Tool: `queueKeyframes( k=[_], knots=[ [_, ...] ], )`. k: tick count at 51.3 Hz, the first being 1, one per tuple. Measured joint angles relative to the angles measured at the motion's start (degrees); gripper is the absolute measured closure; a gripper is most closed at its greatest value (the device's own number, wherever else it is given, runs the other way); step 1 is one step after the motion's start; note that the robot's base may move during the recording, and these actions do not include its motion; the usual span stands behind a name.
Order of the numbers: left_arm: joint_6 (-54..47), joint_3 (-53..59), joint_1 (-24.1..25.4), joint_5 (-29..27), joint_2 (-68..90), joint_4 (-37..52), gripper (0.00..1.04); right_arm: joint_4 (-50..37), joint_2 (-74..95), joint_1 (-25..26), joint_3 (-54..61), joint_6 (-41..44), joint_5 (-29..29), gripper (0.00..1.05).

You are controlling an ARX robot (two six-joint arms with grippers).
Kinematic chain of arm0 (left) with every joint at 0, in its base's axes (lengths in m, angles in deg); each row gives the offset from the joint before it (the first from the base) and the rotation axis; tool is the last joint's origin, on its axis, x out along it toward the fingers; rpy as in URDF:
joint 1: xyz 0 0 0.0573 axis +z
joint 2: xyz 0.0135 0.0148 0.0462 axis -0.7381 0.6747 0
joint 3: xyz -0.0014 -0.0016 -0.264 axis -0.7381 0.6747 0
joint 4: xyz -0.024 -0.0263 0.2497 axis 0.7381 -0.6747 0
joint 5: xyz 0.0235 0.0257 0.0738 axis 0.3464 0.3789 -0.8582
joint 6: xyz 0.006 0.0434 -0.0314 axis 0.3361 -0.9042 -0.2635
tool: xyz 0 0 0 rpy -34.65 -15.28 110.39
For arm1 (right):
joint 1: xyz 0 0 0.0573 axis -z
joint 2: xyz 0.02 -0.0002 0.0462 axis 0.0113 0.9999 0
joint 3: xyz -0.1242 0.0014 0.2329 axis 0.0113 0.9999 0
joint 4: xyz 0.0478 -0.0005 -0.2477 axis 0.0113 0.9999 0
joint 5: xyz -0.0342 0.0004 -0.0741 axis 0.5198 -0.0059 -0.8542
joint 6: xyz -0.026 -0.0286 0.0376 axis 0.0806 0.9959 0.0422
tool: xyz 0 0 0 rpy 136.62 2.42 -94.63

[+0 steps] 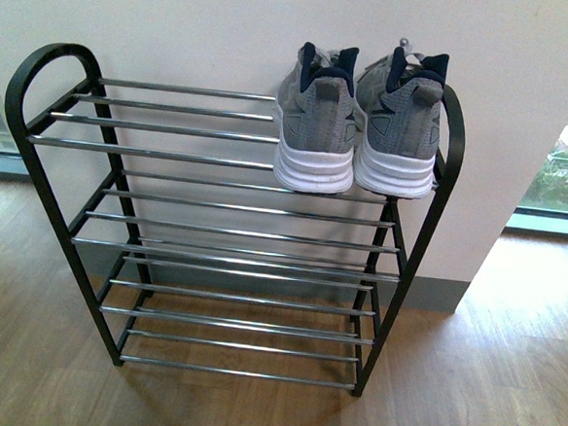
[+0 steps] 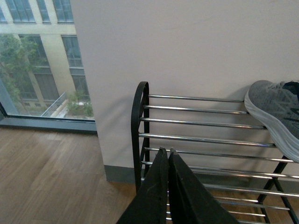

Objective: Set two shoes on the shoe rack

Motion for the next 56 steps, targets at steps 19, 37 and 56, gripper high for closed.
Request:
queueKeyframes(
  k=[19,37,56],
  knots=[
    [0.1,5.9,8.6,8.1,-10.4,-4.4,1.03,0.0,0.0,0.0,0.0,0.0,0.0,0.09],
    [0.1,8.3,8.7,8.6,-18.4,-9.9,1.03,0.0,0.0,0.0,0.0,0.0,0.0,0.09],
    [0.1,10.1,8.7,8.7,-25.1,-14.0,1.03,0.0,0.0,0.0,0.0,0.0,0.0,0.09]
  ],
)
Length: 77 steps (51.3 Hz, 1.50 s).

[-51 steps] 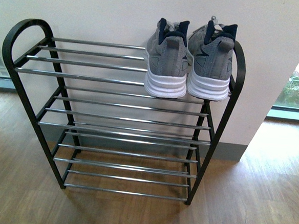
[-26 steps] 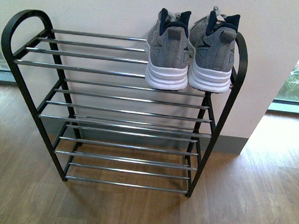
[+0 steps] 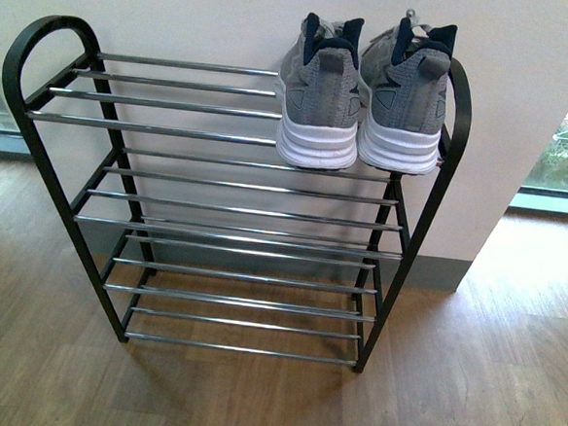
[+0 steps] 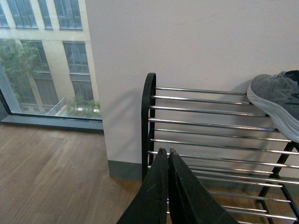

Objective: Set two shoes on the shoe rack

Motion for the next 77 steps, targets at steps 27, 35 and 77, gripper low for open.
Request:
queueKeyframes(
  k=[27,35,77],
  knots=[
    [0.0,0.0,0.1,0.0,-14.0,-15.0,1.03,0.0,0.0,0.0,0.0,0.0,0.0,0.09],
    [0.0,0.0,0.1,0.0,-14.0,-15.0,1.03,0.0,0.0,0.0,0.0,0.0,0.0,0.09],
    [0.0,0.0,0.1,0.0,-14.0,-15.0,0.09,0.0,0.0,0.0,0.0,0.0,-0.2,0.09]
  ],
)
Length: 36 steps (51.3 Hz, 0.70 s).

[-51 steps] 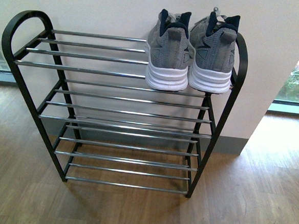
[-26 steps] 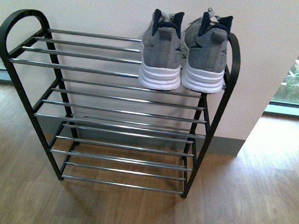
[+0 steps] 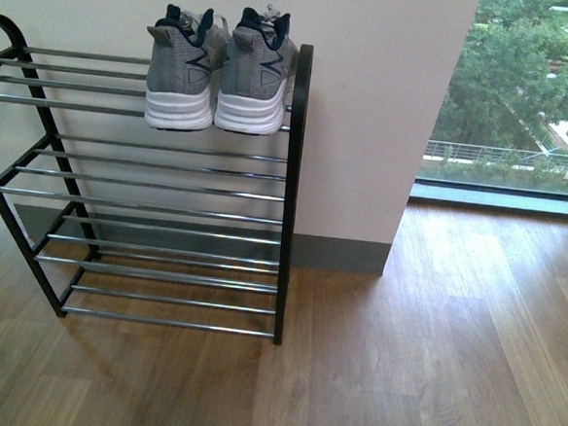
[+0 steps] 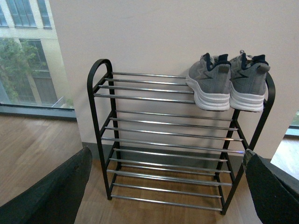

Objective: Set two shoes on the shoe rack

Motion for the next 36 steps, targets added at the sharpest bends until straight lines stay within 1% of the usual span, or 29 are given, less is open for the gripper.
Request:
queueKeyframes(
  k=[36],
  knots=[
    [0.0,0.0,0.0,0.0,0.0,0.0,0.09,0.0,0.0,0.0,0.0,0.0,0.2,0.09]
  ],
)
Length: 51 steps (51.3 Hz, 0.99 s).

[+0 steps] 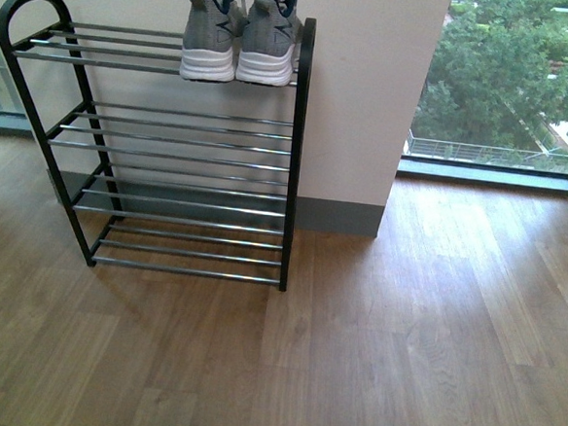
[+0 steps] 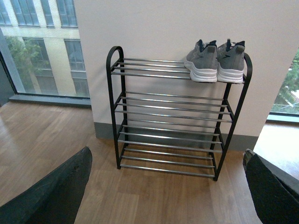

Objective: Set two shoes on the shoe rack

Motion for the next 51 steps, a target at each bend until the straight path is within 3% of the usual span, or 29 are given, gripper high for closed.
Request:
queueKeyframes(
  k=[51],
  knots=[
    [0.0,0.0,0.0,0.1,0.0,0.0,0.09,0.0,-0.1,0.0,0.0,0.0,-0.2,0.09]
  ],
)
